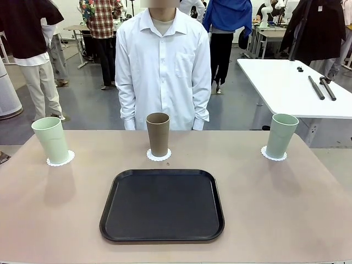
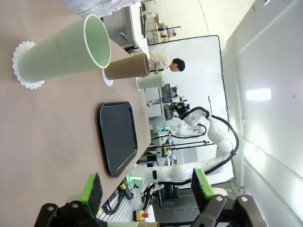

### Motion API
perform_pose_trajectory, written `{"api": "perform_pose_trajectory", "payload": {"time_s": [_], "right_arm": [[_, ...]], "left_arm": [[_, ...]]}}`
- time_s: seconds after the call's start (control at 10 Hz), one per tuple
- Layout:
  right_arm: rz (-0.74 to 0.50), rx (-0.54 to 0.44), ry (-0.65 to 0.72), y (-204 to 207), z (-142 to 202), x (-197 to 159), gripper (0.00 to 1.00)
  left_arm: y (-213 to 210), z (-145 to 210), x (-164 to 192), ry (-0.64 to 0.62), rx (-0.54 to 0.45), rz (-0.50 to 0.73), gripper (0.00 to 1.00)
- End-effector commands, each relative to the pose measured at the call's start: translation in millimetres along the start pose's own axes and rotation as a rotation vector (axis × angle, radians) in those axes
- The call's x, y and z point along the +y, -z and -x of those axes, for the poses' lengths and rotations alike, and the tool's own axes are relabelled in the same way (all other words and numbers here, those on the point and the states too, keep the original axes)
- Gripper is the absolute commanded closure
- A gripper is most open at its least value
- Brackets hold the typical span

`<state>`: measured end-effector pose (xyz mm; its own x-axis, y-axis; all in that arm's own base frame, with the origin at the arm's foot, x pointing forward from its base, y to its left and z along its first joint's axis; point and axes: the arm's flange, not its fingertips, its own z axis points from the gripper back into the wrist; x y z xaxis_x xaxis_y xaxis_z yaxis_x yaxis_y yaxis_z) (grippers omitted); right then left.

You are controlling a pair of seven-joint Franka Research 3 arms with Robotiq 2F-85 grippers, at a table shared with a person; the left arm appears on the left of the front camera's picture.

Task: Place coasters on the table and set cups on them.
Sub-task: Take one Reusable plastic cup from the Flat Tray and place it on a coaster set by the human.

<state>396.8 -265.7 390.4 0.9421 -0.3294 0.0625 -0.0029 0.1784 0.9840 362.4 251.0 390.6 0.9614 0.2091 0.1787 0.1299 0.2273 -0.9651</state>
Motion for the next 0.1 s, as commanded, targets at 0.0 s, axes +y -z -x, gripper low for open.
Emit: {"api": "perform_pose_trajectory", "payload": {"time_s": [0.0], "right_arm": [[-0.009, 0.008, -0.007, -2.1, -0.6, 0.9, 0.0]], "left_arm": [[0.5, 1.5, -2.8, 0.006, -0.006, 0.001, 0.0]]}}
